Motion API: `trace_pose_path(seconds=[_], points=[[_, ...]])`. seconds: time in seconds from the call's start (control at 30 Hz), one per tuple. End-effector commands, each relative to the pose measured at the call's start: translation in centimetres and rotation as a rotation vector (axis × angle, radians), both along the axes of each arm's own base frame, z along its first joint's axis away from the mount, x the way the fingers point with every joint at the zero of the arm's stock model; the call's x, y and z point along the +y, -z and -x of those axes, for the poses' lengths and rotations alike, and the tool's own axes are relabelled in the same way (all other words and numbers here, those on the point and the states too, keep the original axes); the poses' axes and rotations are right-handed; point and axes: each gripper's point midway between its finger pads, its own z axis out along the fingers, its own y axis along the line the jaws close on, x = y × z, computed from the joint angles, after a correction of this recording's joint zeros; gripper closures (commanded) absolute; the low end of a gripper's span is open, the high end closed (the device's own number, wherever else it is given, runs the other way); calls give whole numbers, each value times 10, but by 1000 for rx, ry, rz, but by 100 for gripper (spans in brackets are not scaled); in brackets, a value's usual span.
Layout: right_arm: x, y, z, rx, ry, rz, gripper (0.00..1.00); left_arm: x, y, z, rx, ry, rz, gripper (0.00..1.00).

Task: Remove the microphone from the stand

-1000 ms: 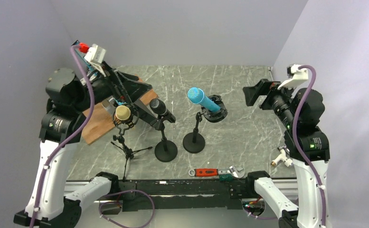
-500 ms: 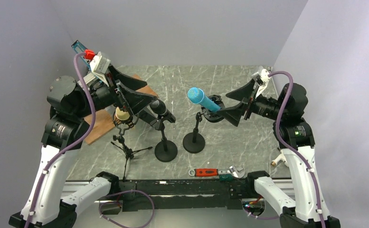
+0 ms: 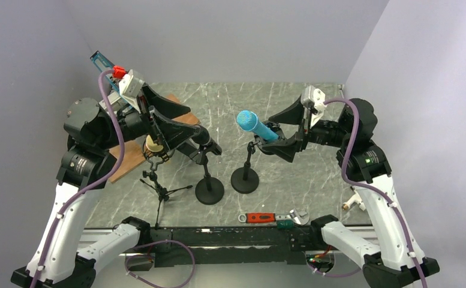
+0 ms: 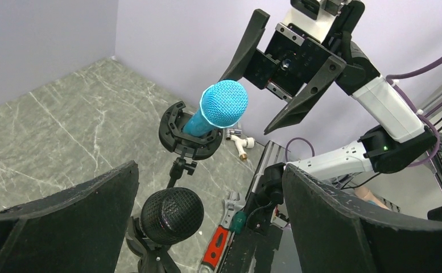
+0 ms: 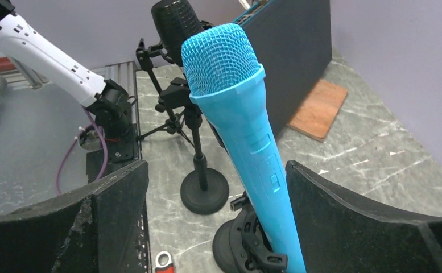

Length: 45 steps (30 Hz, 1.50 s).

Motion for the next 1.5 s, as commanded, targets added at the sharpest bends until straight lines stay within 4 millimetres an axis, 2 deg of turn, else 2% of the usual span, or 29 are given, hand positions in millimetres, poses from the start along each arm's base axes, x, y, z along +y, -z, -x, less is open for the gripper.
trace_pose_path(seconds=[0.0,0.3,0.4,0.47,0.5,0.83,0.97,1.07,1.17,1.3,1.47], points=[[9,-28,-2,-210,-61,-3,11,3,-15,16,-75,28,9,1],[26,-16,-8,-243,-176,41,20,11,-11,23,-90,-11,-28,1],[30,-10,-14,-239,-179,60,29,12,-10,22,-82,-22,-31,1],[32,-5,-16,-245,-183,74,43,11,-9,21,-72,-18,-33,1],[34,-3,-16,-241,-186,75,47,10,-9,20,-67,-16,-33,1],[42,-11,-16,-272,-155,66,62,10,-8,18,-55,-20,-31,1],[40,-23,-18,-297,-115,55,73,10,-8,18,-55,-22,-32,1],[39,-34,-20,-307,-85,36,92,10,-6,17,-48,-23,-35,1],[39,-47,-23,-330,-58,1,100,10,-6,16,-48,-28,-36,1],[35,-81,-22,-406,-7,-102,100,11,-7,16,-49,-33,-39,1],[34,-144,-23,-427,33,-262,100,12,-9,15,-50,-43,-45,1]])
